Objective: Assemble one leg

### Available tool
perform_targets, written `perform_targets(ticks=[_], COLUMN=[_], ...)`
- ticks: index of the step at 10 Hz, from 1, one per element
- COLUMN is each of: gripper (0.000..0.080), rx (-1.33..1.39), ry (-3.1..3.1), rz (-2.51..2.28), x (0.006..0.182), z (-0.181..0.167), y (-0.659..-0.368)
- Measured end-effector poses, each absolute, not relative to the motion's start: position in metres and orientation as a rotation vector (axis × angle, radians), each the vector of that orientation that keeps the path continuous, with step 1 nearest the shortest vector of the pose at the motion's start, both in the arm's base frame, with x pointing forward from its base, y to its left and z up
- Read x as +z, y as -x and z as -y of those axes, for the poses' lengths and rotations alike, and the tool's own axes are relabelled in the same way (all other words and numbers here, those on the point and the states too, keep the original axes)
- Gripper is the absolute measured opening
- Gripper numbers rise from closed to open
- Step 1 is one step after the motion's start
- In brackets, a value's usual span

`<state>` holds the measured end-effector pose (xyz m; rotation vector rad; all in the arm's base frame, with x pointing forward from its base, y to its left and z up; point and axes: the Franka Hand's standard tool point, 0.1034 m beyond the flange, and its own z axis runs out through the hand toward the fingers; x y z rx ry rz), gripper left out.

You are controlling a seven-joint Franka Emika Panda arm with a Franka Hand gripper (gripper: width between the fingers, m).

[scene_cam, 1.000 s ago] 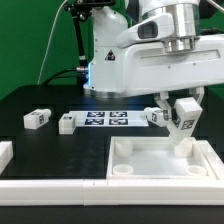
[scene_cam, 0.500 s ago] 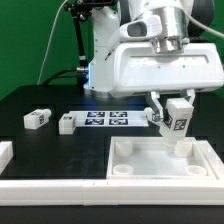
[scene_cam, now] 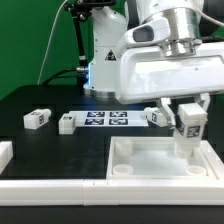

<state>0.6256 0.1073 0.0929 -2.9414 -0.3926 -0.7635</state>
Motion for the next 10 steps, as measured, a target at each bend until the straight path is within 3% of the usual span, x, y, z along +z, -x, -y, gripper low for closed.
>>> perform_targets(ticks=[2, 10], gripper=[0.0288, 0.0288], rx=[-0.793, -0.852], ry=[2.919, 2.921], rz=[0.38, 0.427], x=[0.092, 0.083], z=[-0.121, -0.109], y=[-0.627, -0.63])
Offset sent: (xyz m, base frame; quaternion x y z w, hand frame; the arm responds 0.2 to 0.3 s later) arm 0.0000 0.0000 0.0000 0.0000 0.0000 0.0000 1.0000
